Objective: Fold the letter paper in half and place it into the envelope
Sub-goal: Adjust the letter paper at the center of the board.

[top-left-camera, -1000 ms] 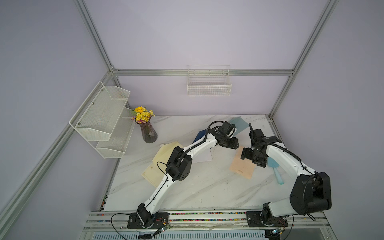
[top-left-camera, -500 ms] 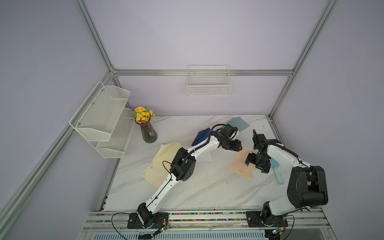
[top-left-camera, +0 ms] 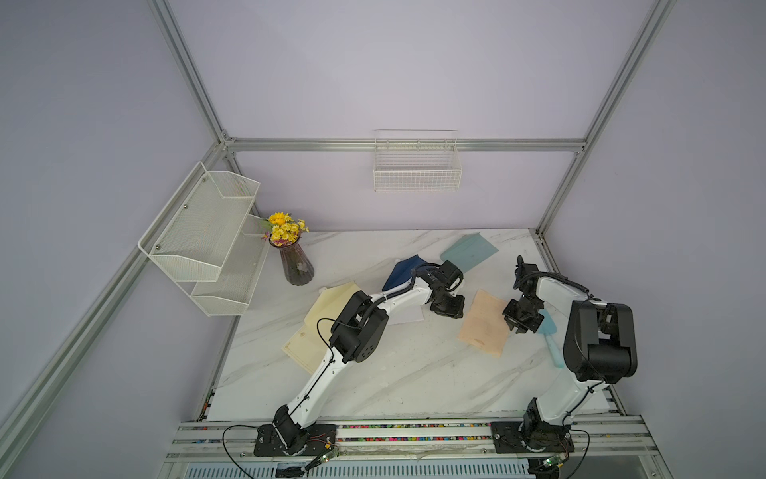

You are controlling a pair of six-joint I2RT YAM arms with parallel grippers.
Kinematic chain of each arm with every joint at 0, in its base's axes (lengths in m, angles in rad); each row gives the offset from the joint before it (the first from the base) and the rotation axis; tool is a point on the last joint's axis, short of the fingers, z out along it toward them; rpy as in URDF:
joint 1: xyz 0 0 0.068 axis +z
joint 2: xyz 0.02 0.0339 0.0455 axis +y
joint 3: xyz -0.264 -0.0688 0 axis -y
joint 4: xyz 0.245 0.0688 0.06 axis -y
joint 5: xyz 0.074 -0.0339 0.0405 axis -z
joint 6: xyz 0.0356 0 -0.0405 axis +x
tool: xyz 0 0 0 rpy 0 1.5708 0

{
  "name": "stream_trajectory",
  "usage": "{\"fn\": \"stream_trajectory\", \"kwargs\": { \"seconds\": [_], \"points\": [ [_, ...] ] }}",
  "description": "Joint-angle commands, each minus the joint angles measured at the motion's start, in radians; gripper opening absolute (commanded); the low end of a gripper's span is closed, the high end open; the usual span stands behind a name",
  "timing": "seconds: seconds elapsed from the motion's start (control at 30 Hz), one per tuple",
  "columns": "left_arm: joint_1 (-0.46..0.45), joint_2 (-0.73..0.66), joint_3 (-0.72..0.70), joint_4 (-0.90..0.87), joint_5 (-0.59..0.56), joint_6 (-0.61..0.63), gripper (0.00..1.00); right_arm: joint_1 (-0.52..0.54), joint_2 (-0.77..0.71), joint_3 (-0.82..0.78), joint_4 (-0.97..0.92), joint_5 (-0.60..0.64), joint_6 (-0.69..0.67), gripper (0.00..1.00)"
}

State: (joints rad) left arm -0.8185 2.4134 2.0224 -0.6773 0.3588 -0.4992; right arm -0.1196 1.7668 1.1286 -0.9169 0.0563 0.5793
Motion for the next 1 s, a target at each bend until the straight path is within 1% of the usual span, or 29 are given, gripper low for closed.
{"fn": "stream_trajectory", "kwargs": {
  "seconds": [0.0,0.17,0.27,0.37,0.4,0.53,0.6,0.67,0.97],
  "points": [
    [0.004,-0.113,-0.061,0.003,-0.031,0.046,0.19,-0.014,0.043,0.044,0.029,0.020,0.026,0.03],
    [0.005,-0.143,-0.131,-0.001,-0.041,0.063,0.18,-0.018,0.133,0.094,0.030,0.043,0.036,0.02],
    [0.004,-0.148,-0.148,-0.019,-0.042,0.076,0.17,-0.019,0.168,0.110,0.046,0.028,0.037,0.02],
    [0.005,-0.152,-0.159,-0.043,-0.044,0.091,0.16,-0.019,0.192,0.107,0.078,-0.014,0.040,0.02],
    [0.004,-0.159,-0.167,-0.047,-0.046,0.096,0.16,-0.019,0.193,0.100,0.101,-0.043,0.039,0.00],
    [0.005,-0.202,-0.203,-0.058,-0.072,0.116,0.16,-0.004,0.198,0.075,0.172,-0.152,0.044,0.00],
    [0.010,-0.226,-0.209,-0.077,-0.090,0.133,0.16,0.018,0.202,0.077,0.204,-0.213,0.040,0.00],
    [0.016,-0.249,-0.213,-0.100,-0.104,0.143,0.16,0.049,0.215,0.095,0.209,-0.247,0.032,0.02],
    [0.036,-0.393,-0.284,-0.160,-0.176,0.197,0.24,0.222,0.266,0.198,0.246,-0.348,0.042,0.03]
  ]
}}
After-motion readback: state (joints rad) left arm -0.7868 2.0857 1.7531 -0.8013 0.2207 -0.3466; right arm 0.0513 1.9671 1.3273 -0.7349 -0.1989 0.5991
